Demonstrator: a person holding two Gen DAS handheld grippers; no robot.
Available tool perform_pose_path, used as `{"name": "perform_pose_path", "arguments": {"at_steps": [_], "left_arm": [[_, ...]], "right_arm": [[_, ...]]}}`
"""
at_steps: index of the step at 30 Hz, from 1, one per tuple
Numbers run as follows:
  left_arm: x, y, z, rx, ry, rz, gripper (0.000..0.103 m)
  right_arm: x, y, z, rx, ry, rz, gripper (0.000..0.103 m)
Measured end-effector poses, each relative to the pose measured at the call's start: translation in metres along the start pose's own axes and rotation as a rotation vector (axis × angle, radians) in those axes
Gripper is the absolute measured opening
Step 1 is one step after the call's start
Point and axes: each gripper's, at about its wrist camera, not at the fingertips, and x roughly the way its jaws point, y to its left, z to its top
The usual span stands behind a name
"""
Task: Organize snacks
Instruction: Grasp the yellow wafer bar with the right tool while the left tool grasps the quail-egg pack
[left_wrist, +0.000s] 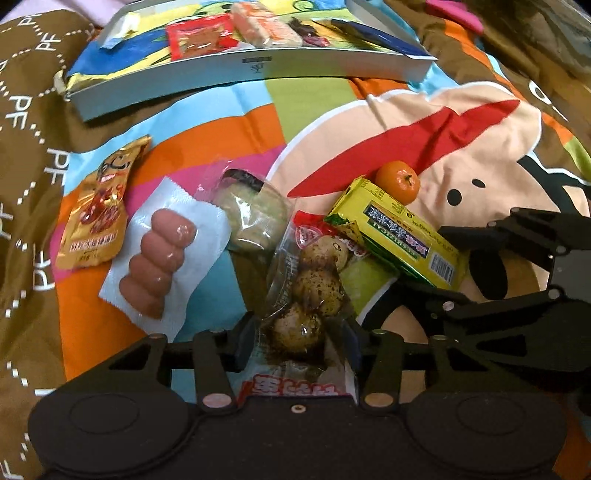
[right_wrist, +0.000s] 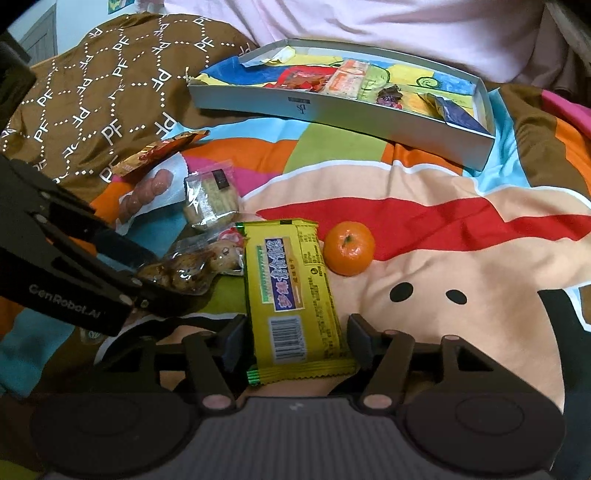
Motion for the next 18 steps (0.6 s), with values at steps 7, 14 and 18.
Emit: {"name": "perform_pose_path", "arguments": {"at_steps": [7, 14, 18], "left_arm": [[0.004, -0.003, 0.001, 0.003, -0.017, 0.027, 0.053], [-0.002, -0.008, -0.003, -0.039, -0.016, 0.065, 0.047], [-0.009, -0.01, -0.003, -0.08, 0.011, 0.071, 0.046]], "right_arm": [[0.005, 0.009, 0.0, -0.014, -0.023, -0.02, 0.052], [0.001, 0.018, 0.0, -0.052, -0.053, -0.063, 0.051], [-0.003, 0.02, 0.0, -0.059, -0.075, -0.091, 0.051]]}}
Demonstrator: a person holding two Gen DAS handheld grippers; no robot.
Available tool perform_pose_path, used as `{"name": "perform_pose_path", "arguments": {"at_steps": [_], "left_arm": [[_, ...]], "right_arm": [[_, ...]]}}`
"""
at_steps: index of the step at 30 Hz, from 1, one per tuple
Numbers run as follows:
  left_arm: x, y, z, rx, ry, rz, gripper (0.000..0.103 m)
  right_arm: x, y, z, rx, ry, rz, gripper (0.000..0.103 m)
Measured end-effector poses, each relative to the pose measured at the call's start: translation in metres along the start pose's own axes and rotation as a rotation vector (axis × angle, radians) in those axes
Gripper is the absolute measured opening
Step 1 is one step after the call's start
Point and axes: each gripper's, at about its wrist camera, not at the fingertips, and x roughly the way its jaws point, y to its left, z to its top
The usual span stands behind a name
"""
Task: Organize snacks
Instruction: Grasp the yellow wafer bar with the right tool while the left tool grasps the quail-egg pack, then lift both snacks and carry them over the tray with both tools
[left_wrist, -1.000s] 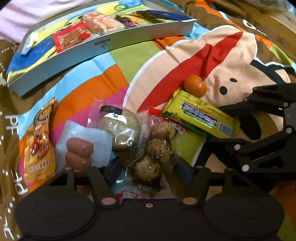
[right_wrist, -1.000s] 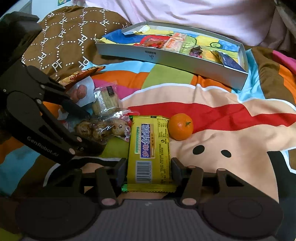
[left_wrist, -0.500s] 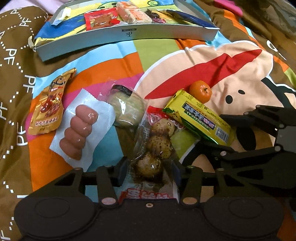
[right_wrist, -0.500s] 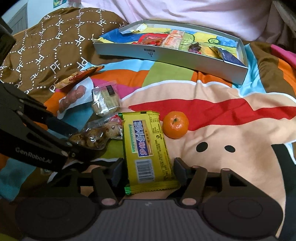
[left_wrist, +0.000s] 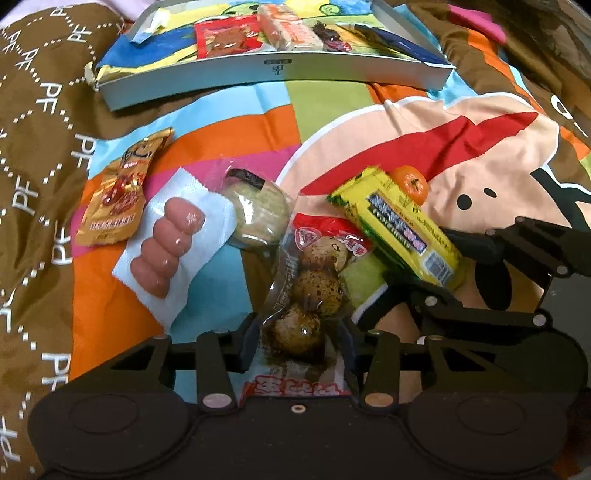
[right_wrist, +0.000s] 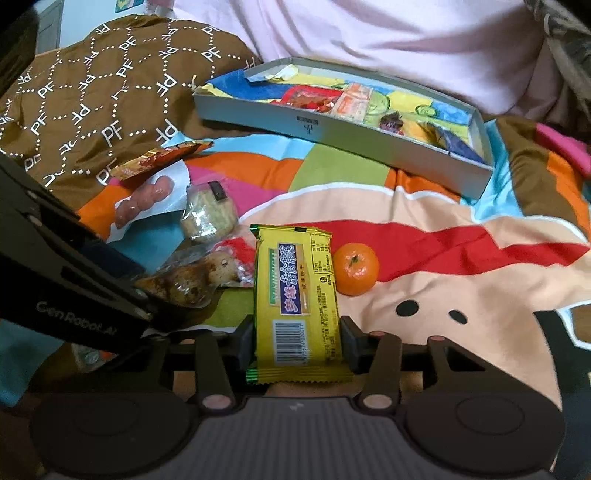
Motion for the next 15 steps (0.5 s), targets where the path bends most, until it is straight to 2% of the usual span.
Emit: {"name": "perform_pose_path", "arguments": {"at_steps": [6, 9, 11, 15], "left_arm": [[-0.012, 0.003, -0.001, -0.072, 0.057, -0.039, 0.045], [-0.018, 0.007, -0.003, -0.121, 0.073, -0.077, 0.045], [-0.024, 0.01, -0.005, -0.15, 0.059, -0.118, 0.045], [-0.032, 0.008, -0.009, -0.133, 0.009, -0.117, 0.045]], "right_arm": [[-0.015, 0.007, 0.001, -0.059, -0.06, -0.037, 0.051], [-0.024, 0.006, 0.004, -0.056, -0.125, -0.057, 0.051], [-0.031, 0.003, 0.007, -0.047, -0.186, -0.074, 0.051], [-0.041, -0.004, 0.012, -0.021, -0.265, -0.113, 0.051]]}}
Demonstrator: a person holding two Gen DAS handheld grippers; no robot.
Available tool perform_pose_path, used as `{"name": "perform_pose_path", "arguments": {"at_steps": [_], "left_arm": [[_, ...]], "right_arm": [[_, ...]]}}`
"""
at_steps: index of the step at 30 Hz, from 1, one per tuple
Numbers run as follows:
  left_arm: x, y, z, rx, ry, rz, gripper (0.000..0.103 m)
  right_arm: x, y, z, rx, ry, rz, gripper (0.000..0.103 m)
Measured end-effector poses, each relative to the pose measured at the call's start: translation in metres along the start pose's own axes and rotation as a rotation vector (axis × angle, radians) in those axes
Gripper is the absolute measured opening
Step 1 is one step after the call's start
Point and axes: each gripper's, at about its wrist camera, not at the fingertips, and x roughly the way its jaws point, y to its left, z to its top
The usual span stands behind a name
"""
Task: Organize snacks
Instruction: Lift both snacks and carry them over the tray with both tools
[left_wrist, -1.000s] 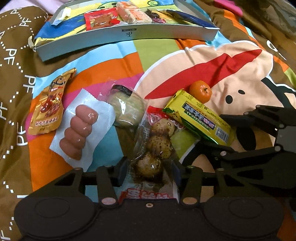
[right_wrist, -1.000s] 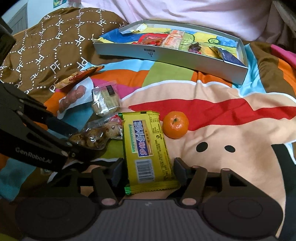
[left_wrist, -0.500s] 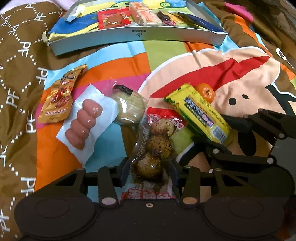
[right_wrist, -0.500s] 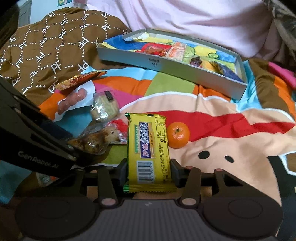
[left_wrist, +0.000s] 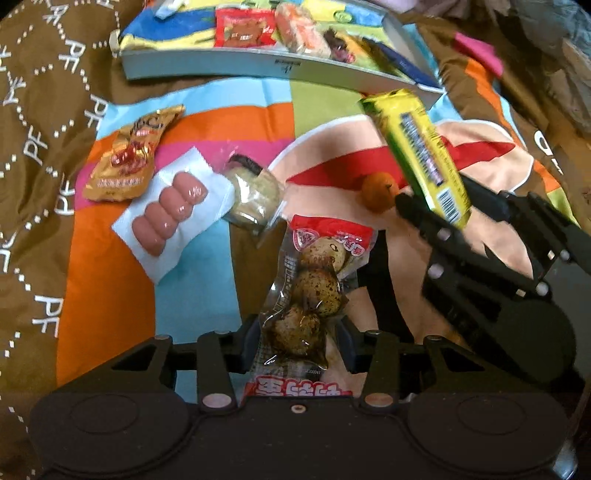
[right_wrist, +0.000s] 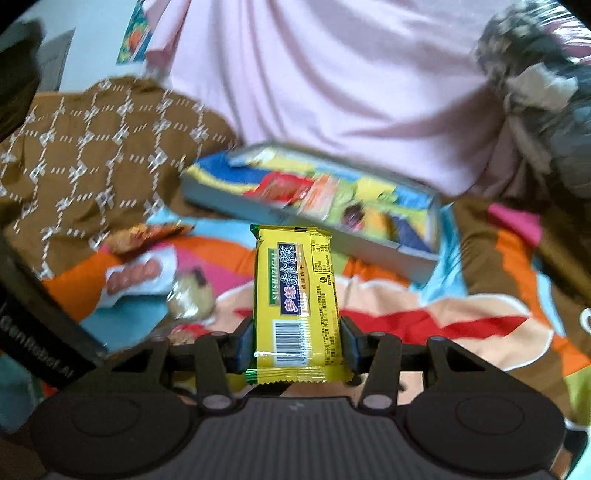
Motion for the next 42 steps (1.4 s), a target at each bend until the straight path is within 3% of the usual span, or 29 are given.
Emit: {"name": "perform_pose_path", "arguments": {"at_steps": [6, 12, 18, 25, 34, 42], "left_arm": [[-0.017, -0.005, 0.001, 0.014, -0.118, 0.006, 0.045], [-0.036, -0.011, 0.022, 0.033, -0.234, 0.04, 0.045], [-0.047, -0.012, 0.058, 0.025, -0.389, 0.111, 0.045], [-0.03, -0.005, 0.12, -0.034, -0.532, 0.195, 0.045], [0.011, 0.004, 0.186, -0.118, -0.594, 0.247, 0.046], [0.042, 0.013, 0.219, -0.146, -0.595, 0.283, 0.046]], "right_arm": [[-0.008, -0.019, 0.007, 0.078, -0.119, -0.07, 0.051], [0.006, -0.034, 0.006, 0.158, -0.116, -0.126, 0.051], [0.02, -0.041, 0.012, 0.168, -0.204, -0.172, 0.051], [0.055, -0.047, 0.035, 0.166, -0.302, -0.201, 0.051], [0.1, -0.048, 0.058, 0.152, -0.382, -0.184, 0.052], [0.134, -0.048, 0.052, 0.168, -0.353, -0.174, 0.052]]}}
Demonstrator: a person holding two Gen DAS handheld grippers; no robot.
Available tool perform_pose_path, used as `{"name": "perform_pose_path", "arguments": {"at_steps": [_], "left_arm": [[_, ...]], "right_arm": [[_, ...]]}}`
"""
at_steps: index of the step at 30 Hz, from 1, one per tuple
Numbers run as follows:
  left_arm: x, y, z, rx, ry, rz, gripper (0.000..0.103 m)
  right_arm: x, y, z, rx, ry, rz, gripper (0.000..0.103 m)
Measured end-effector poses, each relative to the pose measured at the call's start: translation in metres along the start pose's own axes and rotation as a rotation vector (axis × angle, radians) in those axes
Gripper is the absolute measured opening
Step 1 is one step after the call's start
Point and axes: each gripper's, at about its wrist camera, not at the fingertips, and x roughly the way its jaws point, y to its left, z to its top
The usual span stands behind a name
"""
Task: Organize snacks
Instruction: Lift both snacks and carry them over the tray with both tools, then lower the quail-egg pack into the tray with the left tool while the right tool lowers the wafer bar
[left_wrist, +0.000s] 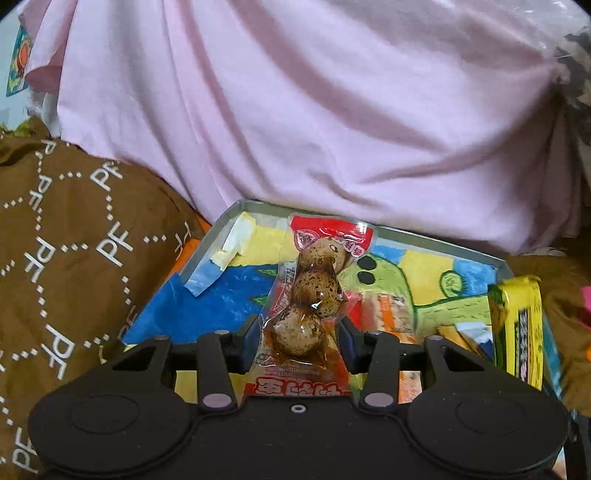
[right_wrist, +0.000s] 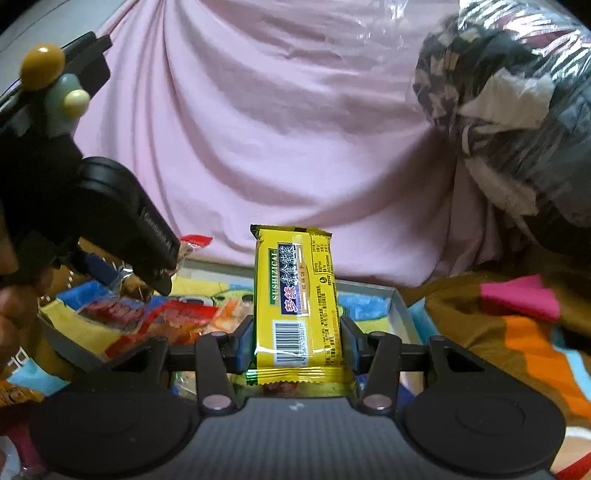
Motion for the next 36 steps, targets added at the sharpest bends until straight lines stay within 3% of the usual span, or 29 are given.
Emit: {"name": "perform_pose_path", "arguments": {"at_steps": [10, 17, 22, 25, 31, 36], "left_arm": [[0.025, -0.004, -0.014, -0.009, 0.053, 0.019, 0.046], [0.026, -0.007, -0.016, 0.003, 0.055, 0.022, 0.049], [0.026, -0.007, -0.016, 0.002, 0.046, 0.026, 0.054], [0.023, -0.008, -0.018, 0.003, 0.038, 0.032, 0.063], [0.011, 0.0, -0.022, -0.053, 0.042, 0.035, 0.085], [-0.012, 0.011, -0.023, -0.077, 0.004, 0.028, 0.098]], "right_arm": [[0.013, 0.002, -0.012, -0.008, 0.1, 0.001, 0.052], [0.016, 0.0, -0.014, 0.014, 0.107, 0.007, 0.052], [0.016, 0.0, -0.013, 0.011, 0.109, 0.008, 0.054], [0.017, 0.001, -0.012, 0.007, 0.106, 0.006, 0.055], [0.012, -0.001, -0.007, 0.013, 0.078, 0.004, 0.071], [0.001, -0.004, 0.004, 0.019, 0.036, -0.013, 0.097]]}}
